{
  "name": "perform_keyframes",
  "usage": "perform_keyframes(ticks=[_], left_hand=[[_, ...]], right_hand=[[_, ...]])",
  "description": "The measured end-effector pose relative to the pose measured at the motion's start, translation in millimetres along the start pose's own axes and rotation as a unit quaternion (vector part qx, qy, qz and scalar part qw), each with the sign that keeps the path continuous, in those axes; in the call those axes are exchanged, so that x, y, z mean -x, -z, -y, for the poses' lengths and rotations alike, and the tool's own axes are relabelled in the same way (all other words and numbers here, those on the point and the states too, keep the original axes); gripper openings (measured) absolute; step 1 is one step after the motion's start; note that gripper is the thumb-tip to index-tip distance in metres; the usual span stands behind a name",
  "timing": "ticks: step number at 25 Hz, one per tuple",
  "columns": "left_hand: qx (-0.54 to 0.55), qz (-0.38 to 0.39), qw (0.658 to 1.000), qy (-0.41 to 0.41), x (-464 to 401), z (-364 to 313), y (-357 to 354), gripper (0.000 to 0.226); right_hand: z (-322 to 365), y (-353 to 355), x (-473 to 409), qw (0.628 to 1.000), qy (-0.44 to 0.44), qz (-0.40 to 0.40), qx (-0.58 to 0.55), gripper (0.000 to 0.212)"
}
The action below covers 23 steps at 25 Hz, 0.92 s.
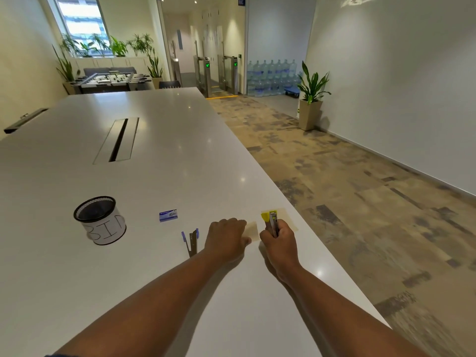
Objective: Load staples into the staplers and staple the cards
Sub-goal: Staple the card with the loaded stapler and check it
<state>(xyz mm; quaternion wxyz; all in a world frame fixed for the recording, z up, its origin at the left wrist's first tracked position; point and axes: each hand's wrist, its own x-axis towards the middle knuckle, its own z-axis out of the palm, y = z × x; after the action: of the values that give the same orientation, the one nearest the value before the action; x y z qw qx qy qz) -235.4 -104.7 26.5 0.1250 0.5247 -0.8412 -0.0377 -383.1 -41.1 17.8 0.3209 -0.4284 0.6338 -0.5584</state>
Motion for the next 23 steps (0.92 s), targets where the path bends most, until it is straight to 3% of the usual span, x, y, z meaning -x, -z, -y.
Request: perform_keyframes(ticks=[2, 4, 7, 9, 12, 15, 19, 23], left_hand=[[0.062, -0.011, 0.998, 0.015, 7, -3, 7, 0.019], [0.198, -0.012, 0.978, 0.072, 12, -3, 20, 0.014], [0.386, -0.034, 0.911, 0.142, 25, 8, 48, 0.013], [0.492, -0.033, 0.854, 0.165, 38, 20, 66, 0.013], [0.571, -0.031, 0.797, 0.193, 59, 40, 86, 0.014], [0.619, -0.038, 0.756, 0.212, 79, 60, 98, 0.02], [0.633, -0.031, 0.745, 0.206, 104, 77, 115, 0.023], [0.628, -0.056, 0.748, 0.207, 121, 90, 129, 0.015]], right_hand=[[1, 1, 2, 1.0, -0.004, -0.001, -0.005, 0.018], [3, 1, 1, 1.0, -0.018, 0.004, -0.011, 0.015], [10, -3, 3, 0.998, -0.055, 0.014, -0.024, 0.02], [19, -12, 10, 0.989, -0.082, 0.054, -0.107, 0.026], [43, -37, 21, 0.971, -0.074, 0.123, -0.191, 0.024], [70, -67, 31, 0.96, -0.053, 0.185, -0.203, 0.006], [92, -99, 47, 0.945, -0.018, 0.271, -0.183, 0.017], [102, -118, 56, 0.944, 0.026, 0.283, -0.166, 0.013]])
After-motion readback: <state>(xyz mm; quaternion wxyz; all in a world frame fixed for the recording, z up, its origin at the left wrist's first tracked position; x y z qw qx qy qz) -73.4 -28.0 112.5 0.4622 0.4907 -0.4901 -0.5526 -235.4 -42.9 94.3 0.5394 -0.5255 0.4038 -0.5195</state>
